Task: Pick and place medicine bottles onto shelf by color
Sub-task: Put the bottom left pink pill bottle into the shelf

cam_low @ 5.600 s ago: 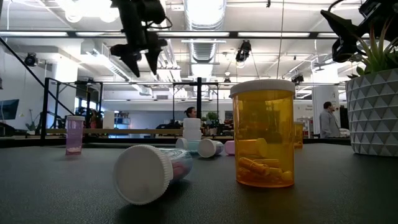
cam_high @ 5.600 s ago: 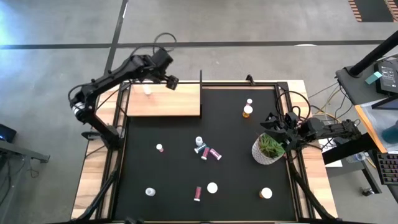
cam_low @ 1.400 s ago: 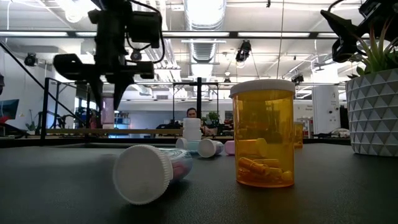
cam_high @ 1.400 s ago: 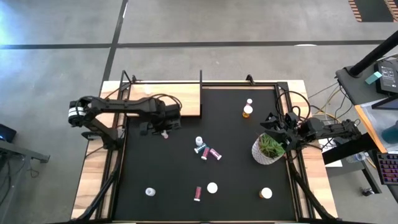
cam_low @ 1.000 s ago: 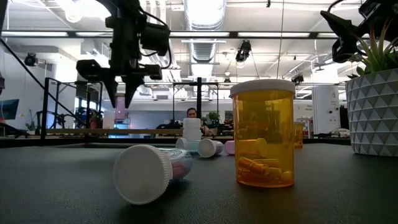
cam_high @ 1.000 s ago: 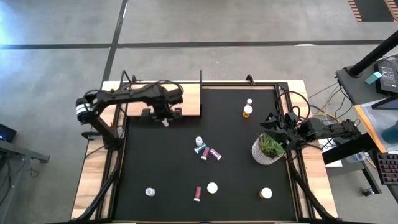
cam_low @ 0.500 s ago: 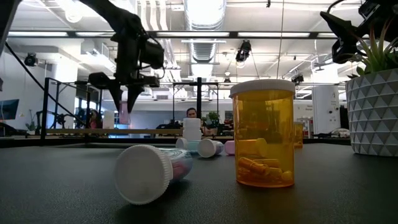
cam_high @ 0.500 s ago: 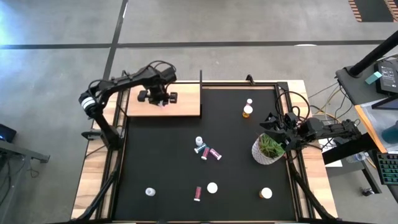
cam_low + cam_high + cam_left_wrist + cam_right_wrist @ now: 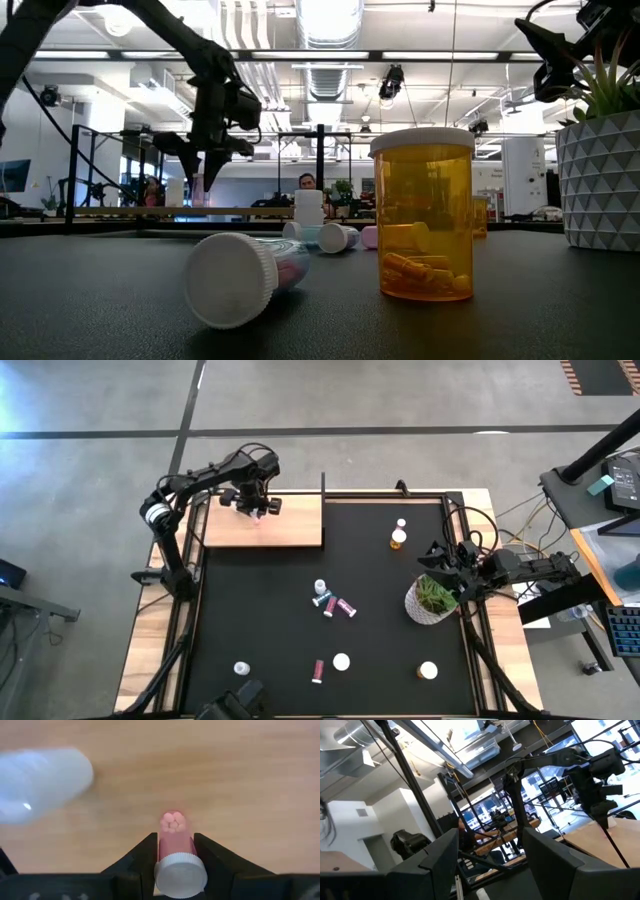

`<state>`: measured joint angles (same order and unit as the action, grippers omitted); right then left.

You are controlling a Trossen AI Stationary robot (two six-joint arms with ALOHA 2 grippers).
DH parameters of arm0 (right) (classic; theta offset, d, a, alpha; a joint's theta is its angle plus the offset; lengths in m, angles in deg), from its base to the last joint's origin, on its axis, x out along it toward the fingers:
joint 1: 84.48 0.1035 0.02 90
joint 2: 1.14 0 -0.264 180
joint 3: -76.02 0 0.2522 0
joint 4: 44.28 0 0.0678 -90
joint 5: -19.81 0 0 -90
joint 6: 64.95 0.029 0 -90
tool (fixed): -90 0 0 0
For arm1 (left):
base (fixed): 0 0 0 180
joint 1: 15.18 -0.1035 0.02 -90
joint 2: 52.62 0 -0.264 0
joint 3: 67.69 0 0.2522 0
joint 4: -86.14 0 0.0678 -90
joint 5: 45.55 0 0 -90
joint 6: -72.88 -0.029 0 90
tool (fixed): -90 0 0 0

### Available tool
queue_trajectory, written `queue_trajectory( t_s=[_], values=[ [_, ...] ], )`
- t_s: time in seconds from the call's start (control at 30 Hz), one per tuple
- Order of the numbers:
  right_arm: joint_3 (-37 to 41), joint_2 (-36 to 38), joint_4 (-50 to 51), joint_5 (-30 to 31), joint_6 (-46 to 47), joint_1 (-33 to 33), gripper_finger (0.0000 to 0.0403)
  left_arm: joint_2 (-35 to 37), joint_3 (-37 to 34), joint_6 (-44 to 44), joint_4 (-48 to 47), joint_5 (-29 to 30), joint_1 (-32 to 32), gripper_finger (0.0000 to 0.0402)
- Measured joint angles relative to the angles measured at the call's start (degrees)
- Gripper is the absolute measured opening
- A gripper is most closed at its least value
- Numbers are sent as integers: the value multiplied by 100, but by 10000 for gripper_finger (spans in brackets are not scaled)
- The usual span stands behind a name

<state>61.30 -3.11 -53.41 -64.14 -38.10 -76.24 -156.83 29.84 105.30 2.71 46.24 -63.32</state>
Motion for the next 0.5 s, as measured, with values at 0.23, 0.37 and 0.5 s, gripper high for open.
queue_trajectory(
  t_s=[0.23,0.37,0.5],
  values=[
    [0,0,-1,1,0,2,212,-110,118,-463,181,228,-186,106],
    [-1,-1,0,1,0,1,212,-128,118,-479,312,239,-242,106],
    [0,-2,0,-1,0,0,212,-132,118,-483,476,327,-293,106]
  ],
)
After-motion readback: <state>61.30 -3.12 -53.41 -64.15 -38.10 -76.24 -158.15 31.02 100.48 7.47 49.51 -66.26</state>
